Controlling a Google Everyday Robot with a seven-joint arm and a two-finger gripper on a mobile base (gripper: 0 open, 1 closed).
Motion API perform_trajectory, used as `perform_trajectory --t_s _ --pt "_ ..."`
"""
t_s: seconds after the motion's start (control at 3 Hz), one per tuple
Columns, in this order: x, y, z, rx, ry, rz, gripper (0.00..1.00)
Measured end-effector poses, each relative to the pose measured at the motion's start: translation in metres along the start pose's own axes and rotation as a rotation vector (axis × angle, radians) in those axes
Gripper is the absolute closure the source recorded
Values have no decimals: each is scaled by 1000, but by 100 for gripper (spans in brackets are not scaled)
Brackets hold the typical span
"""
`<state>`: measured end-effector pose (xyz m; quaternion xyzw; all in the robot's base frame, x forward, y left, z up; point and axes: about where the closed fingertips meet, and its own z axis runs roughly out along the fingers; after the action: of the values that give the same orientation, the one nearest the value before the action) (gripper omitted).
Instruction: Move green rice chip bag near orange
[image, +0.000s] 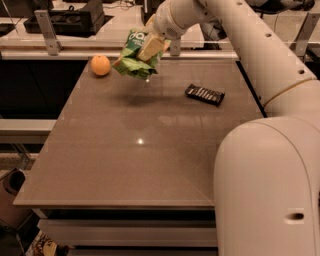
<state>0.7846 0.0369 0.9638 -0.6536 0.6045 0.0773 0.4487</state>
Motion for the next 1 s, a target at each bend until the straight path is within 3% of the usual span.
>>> perform_trajectory --t_s 0.33,0.67,1.0 --pt "-6 -2 11 -11 -17 0 100" --pt "-6 -1 14 -14 -18 0 84" --pt "-6 0 18 -21 -19 1 59"
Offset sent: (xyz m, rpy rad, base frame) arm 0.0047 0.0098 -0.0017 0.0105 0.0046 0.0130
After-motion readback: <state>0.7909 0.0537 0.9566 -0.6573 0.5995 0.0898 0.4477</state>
